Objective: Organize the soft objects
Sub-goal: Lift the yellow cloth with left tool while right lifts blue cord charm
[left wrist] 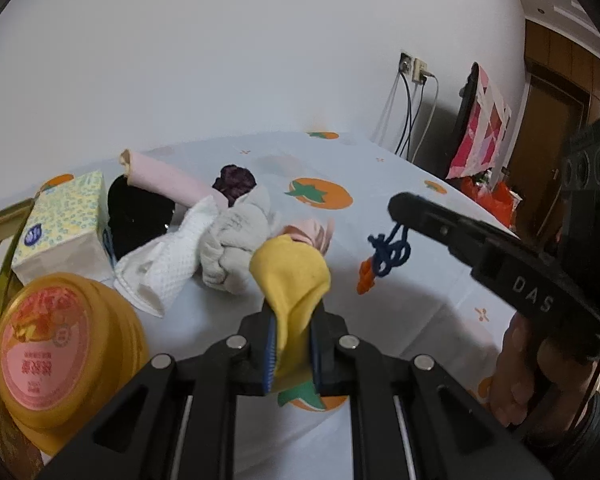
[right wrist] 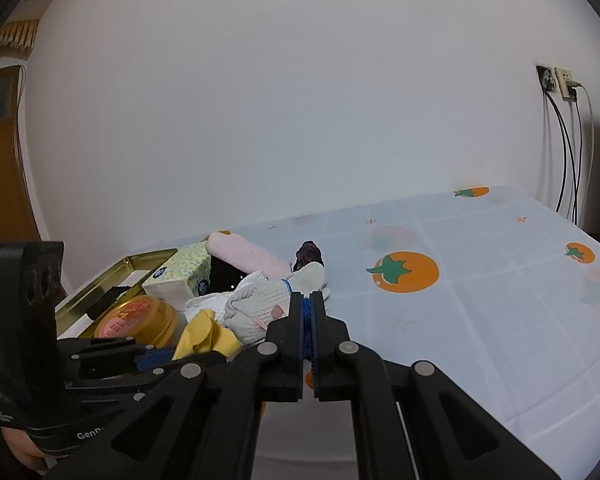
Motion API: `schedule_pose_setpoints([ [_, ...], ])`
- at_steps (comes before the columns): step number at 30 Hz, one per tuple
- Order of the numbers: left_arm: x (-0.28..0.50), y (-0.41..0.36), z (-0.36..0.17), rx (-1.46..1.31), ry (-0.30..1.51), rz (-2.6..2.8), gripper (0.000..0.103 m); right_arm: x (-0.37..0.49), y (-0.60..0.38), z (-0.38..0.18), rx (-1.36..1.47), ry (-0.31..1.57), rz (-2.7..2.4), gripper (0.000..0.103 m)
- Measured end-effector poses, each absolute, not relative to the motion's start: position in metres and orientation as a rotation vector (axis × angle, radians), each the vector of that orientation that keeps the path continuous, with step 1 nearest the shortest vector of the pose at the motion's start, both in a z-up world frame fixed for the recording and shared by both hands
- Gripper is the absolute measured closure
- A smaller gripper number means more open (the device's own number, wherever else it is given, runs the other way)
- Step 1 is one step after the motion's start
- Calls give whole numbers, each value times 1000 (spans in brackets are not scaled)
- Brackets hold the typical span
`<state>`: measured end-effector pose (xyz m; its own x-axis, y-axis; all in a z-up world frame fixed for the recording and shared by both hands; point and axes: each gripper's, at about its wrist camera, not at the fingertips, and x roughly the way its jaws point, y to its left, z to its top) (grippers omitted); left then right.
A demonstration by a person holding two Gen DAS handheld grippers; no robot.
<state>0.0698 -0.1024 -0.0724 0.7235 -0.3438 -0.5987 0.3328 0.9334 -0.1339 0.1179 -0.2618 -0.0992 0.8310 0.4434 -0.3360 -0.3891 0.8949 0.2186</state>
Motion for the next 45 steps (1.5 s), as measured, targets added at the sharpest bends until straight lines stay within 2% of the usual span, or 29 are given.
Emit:
schedule_pose_setpoints([
  [8,77,-103,-53,42,592,-323,92,123,-261,-97,187,414,474,100],
  [26,84,-78,-60,-9,558,-256,92,136,-228,-81,121,374,457,100],
  [36,70,-68,-53,-31,469,-179,92,133,-209,-78,39,319,410,100],
  [45,68,-58,-50,-42,445,-135,92,136,-209,-76,73,295,402,100],
])
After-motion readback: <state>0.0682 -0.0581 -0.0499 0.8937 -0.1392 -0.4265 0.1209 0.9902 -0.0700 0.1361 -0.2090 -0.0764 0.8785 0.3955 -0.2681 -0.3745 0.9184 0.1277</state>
